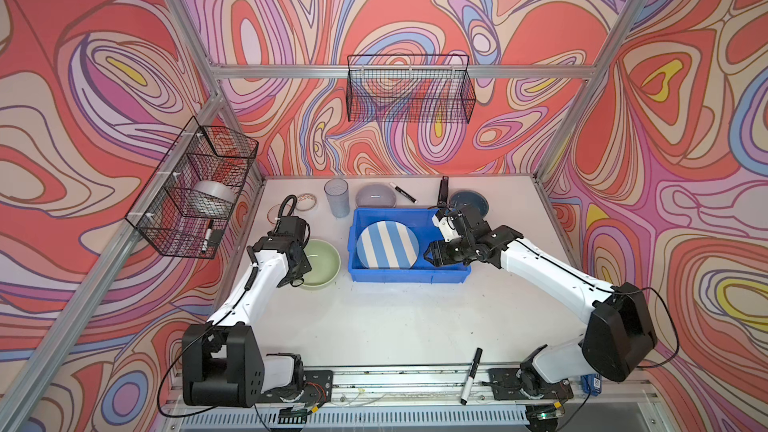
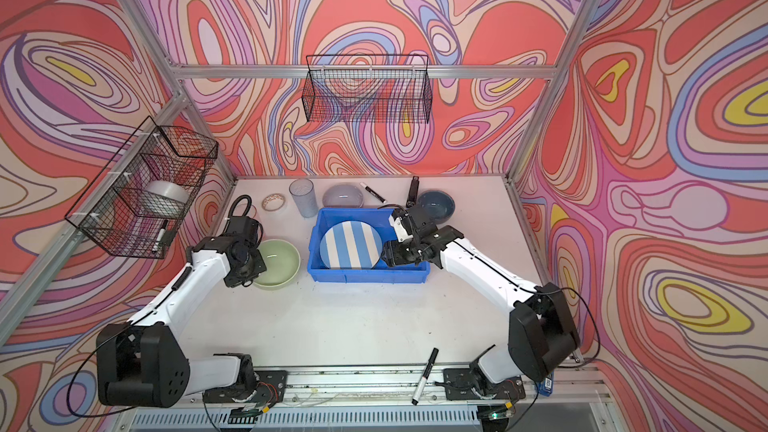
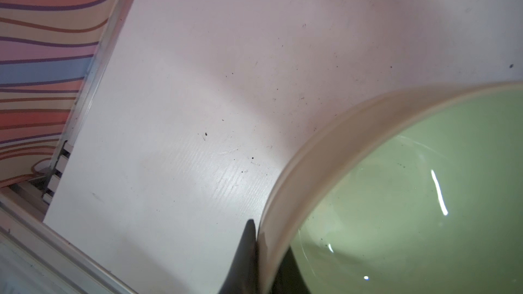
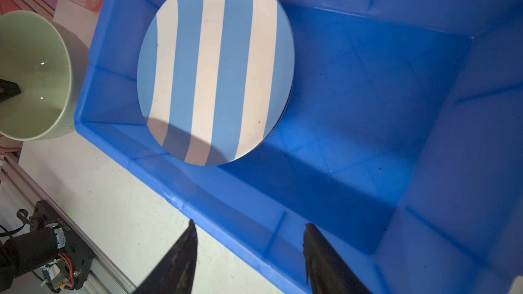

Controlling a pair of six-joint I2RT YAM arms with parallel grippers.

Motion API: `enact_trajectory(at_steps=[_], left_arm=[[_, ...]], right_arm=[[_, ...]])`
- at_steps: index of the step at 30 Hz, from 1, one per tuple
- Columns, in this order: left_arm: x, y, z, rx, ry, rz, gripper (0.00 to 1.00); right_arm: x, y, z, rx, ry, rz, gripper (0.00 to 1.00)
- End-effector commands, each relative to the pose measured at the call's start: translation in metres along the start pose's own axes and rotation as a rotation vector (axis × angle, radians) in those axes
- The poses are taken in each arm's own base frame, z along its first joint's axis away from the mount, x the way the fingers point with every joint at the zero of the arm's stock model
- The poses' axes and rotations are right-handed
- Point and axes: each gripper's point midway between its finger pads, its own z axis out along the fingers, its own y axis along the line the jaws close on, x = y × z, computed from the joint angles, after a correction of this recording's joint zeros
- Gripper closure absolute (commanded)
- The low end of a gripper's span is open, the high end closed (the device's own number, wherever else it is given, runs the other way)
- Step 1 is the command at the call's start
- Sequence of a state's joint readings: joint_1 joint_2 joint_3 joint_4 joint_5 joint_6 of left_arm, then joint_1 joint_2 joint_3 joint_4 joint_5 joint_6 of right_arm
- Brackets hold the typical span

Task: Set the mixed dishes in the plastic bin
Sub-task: 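Lift the green bowl with the left gripper and carry it over the bin, then lower the green bowl onto the striped plates in the bin with the left gripper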

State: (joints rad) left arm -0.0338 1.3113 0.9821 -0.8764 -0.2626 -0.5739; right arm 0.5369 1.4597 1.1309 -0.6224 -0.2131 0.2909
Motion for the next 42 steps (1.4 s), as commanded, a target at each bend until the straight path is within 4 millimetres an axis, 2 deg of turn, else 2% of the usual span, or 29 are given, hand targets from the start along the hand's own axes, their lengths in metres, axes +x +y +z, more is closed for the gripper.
enact_trajectory(at_steps=[1,4,13,18,22,27,33,37,42], left_arm=[[-0.021,0.005,-0.031,0.004,-0.077,0.009,1.0],[-0.026,-0.002,-0.046,0.058,-0.077,0.044,1.0],[-0.034,-0.044,-0.095,0.335,-0.057,0.134,1.0],[-0.038,-0.08,-0.126,0.546,-0.029,0.204,1.0],[-0.044,-0.101,-0.139,0.626,-0.016,0.23,1.0],[-0.048,-0.134,-0.143,0.636,-0.005,0.3,1.0],[-0.043,-0.192,-0.14,0.635,0.007,0.386,1.0],[-0.041,-0.217,-0.127,0.621,0.037,0.413,1.0],[-0.039,-0.237,-0.106,0.58,0.058,0.442,1.0]], right_arm=[[-0.009,-0.003,-0.018,0.031,-0.052,-0.004,0.38],[-0.007,-0.008,-0.021,0.061,-0.053,-0.003,0.38],[-0.001,-0.016,-0.02,0.088,-0.04,0.02,0.38],[0.003,-0.025,-0.023,0.134,-0.043,0.029,0.38],[0.005,-0.032,-0.027,0.172,-0.051,0.048,0.38],[0.008,-0.037,-0.033,0.204,-0.052,0.058,0.38],[0.016,-0.049,-0.042,0.273,-0.048,0.08,0.38],[0.019,-0.054,-0.053,0.301,-0.064,0.096,0.38],[0.019,-0.056,-0.065,0.323,-0.084,0.096,0.38]])
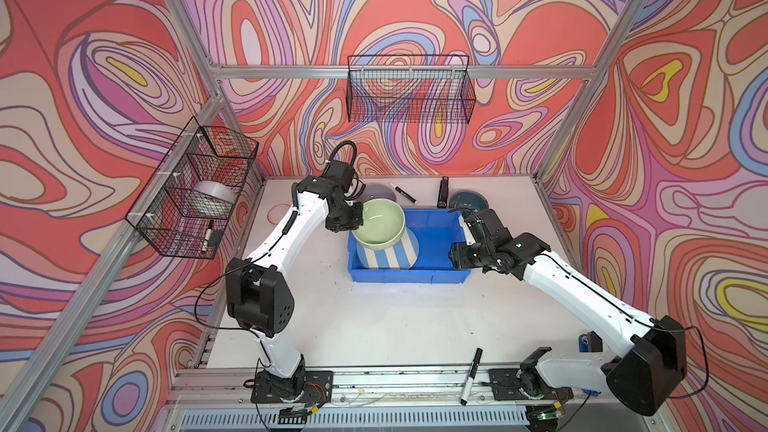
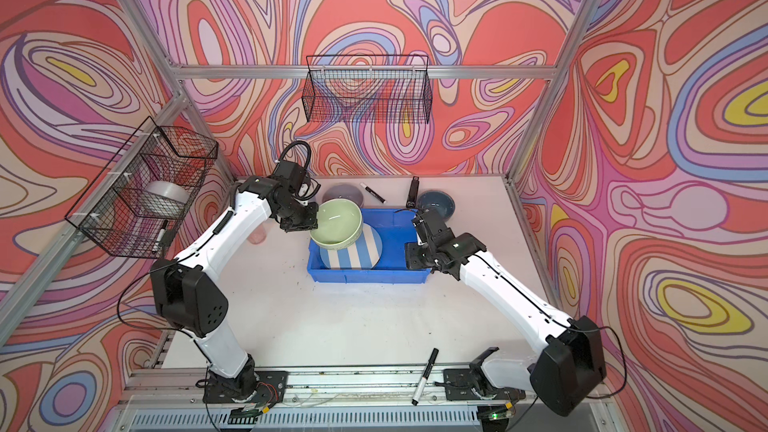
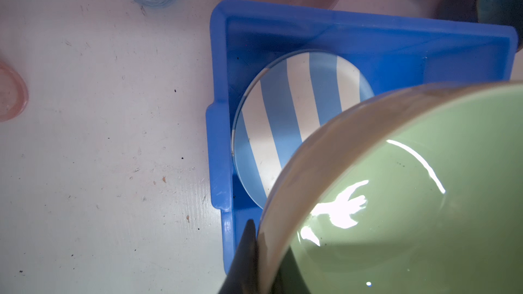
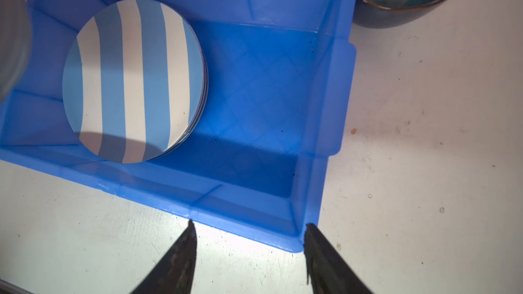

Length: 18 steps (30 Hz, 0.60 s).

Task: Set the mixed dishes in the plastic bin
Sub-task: 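Lower the green bowl onto the striped plates in the bin with the left gripper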

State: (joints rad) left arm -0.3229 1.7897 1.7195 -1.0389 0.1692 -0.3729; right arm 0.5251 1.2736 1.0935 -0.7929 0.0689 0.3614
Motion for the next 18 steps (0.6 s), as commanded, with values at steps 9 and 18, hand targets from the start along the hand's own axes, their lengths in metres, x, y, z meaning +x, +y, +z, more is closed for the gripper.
enact_trajectory(at_steps=[9,18], left_arm=[[-0.022,-0.028,0.026,0.0,-0.041,0.03,1.0],[-0.01,-0.02,0.051,-0.026,0.0,0.03,1.0]], right_arm=[[0.0,-0.008,-0.01,0.035,-0.017,0.022,0.38],[-0.007,-0.003,-0.018,0.004,-0.046,0.032,0.38]])
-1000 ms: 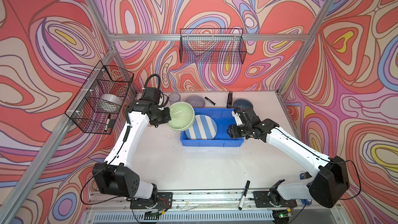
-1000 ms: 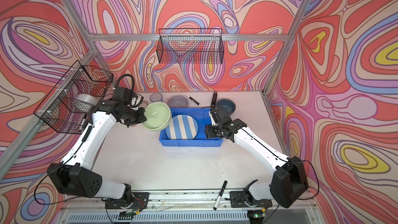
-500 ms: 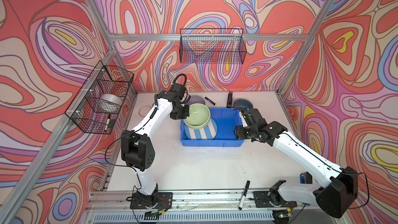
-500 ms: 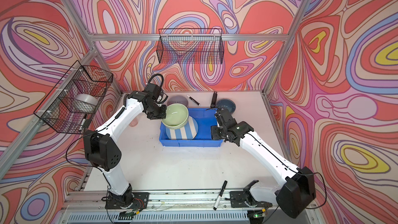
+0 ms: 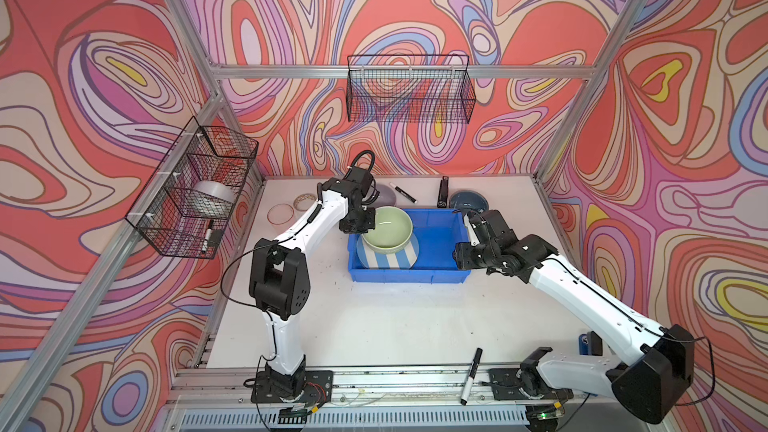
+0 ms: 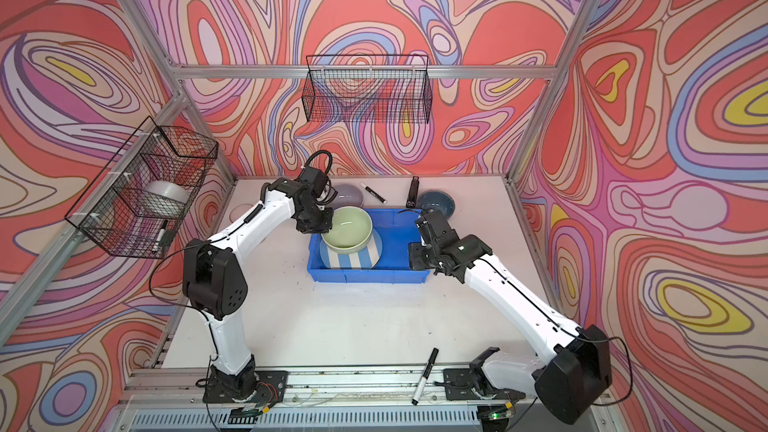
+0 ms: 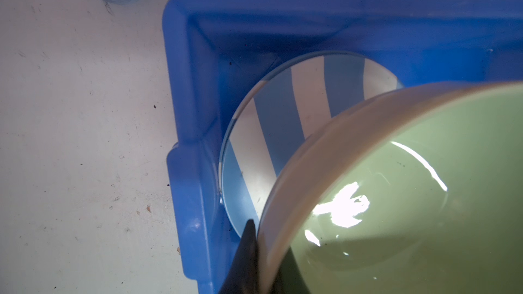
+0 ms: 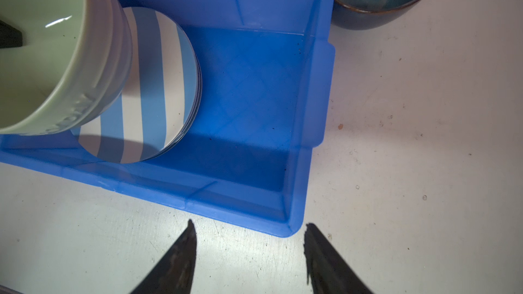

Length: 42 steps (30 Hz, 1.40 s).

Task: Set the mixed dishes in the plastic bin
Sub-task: 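Lower the green bowl onto the striped plates in the bin with the left gripper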

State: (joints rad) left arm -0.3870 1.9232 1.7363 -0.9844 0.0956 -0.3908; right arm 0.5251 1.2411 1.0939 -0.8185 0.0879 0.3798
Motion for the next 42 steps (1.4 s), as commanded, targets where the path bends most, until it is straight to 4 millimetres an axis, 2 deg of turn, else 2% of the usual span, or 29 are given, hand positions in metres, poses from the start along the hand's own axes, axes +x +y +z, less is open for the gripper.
enact_trajectory(at_steps=[1,8,13,23,33,38,42], left_arm=[[-0.01,-0.01,0.001,0.053,-0.04,0.0,1.0],[-0.005,-0.004,0.015,0.019,-0.016,0.013,1.0],[-0.004,0.0,0.018,0.005,-0.015,0.016,1.0],[-0.001,-0.001,0.031,0.007,0.008,0.028,1.0],[-0.002,-0.004,0.034,0.028,0.007,0.024,0.97],[0.0,-0.004,0.033,0.029,0.014,0.024,0.9],[0.002,-0.004,0.028,0.031,0.006,0.024,0.78]], right_arm=[[-0.008,0.003,-0.008,-0.019,-0.03,0.016,0.38],[-0.013,0.01,-0.01,-0.049,-0.04,0.02,0.38],[-0.013,0.012,-0.007,-0.061,-0.035,0.021,0.38],[-0.013,0.013,-0.004,-0.059,-0.029,0.011,0.38],[-0.013,0.012,-0.003,-0.059,-0.033,0.01,0.38],[-0.011,0.011,-0.003,-0.057,-0.033,0.01,0.38],[-0.01,0.01,-0.001,-0.05,-0.029,0.01,0.38]])
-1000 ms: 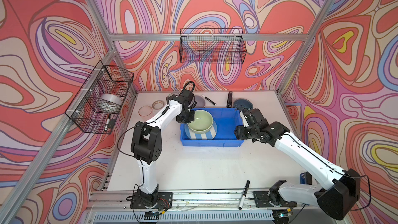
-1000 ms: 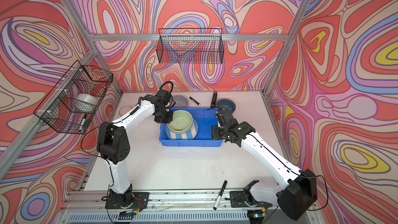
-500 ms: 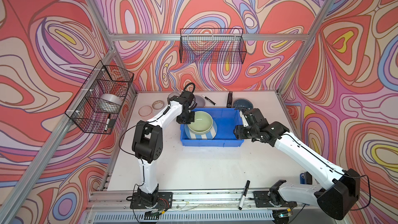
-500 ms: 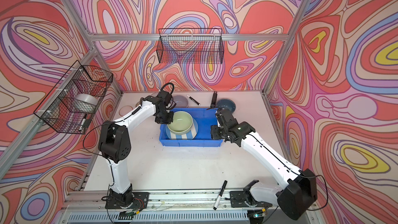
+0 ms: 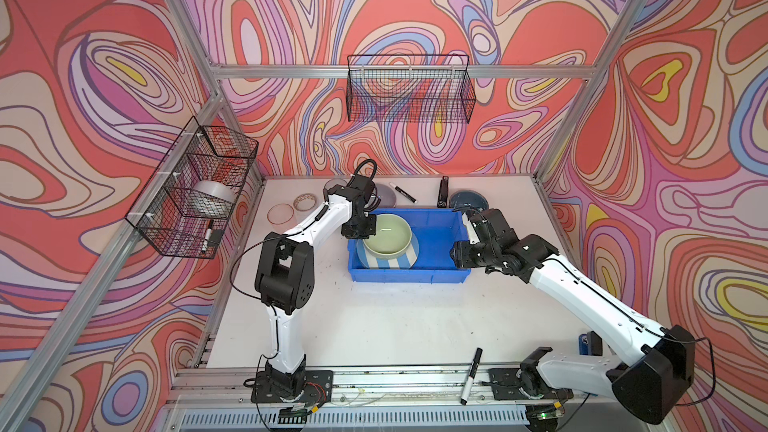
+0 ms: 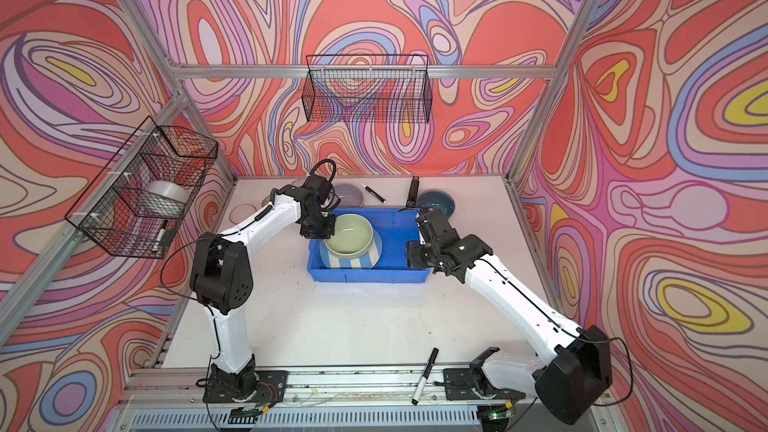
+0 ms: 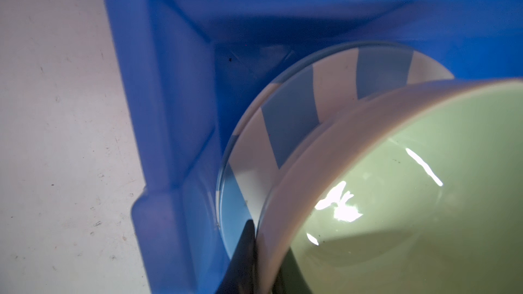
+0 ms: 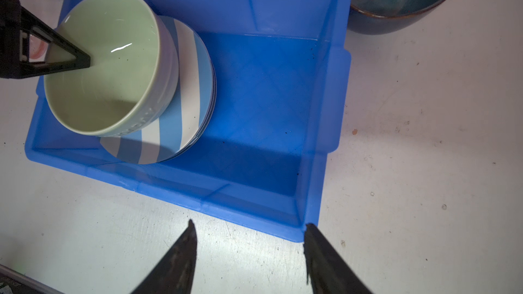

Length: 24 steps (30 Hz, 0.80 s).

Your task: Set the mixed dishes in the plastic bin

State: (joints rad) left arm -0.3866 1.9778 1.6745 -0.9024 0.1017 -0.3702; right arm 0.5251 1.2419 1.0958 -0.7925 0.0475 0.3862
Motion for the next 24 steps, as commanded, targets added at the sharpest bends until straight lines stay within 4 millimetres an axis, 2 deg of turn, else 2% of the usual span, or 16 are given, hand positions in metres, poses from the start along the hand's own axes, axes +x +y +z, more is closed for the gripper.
enact_trajectory(at_steps=[1,7,11,17,20,24], left_arm=[[-0.003,-0.007,-0.011,0.038,-0.032,0.007,0.76],[-0.004,-0.006,-0.034,0.035,-0.066,0.011,0.68],[-0.001,0.0,-0.059,0.026,-0.128,-0.004,0.59],[0.022,0.017,-0.088,0.012,-0.186,-0.043,0.54],[0.04,0.029,-0.09,-0.013,-0.179,-0.053,0.54],[0.062,0.039,-0.081,-0.031,-0.158,-0.038,0.54]], right_arm=[[-0.005,0.001,0.001,-0.003,-0.018,0.004,0.38],[-0.004,0.004,0.005,-0.021,-0.017,0.012,0.38],[-0.003,0.001,0.01,-0.018,-0.013,0.023,0.38],[-0.004,-0.014,0.017,0.014,0.0,0.055,0.37],[-0.001,-0.024,0.024,0.042,0.019,0.068,0.35],[0.004,-0.036,0.037,0.068,0.047,0.09,0.34]])
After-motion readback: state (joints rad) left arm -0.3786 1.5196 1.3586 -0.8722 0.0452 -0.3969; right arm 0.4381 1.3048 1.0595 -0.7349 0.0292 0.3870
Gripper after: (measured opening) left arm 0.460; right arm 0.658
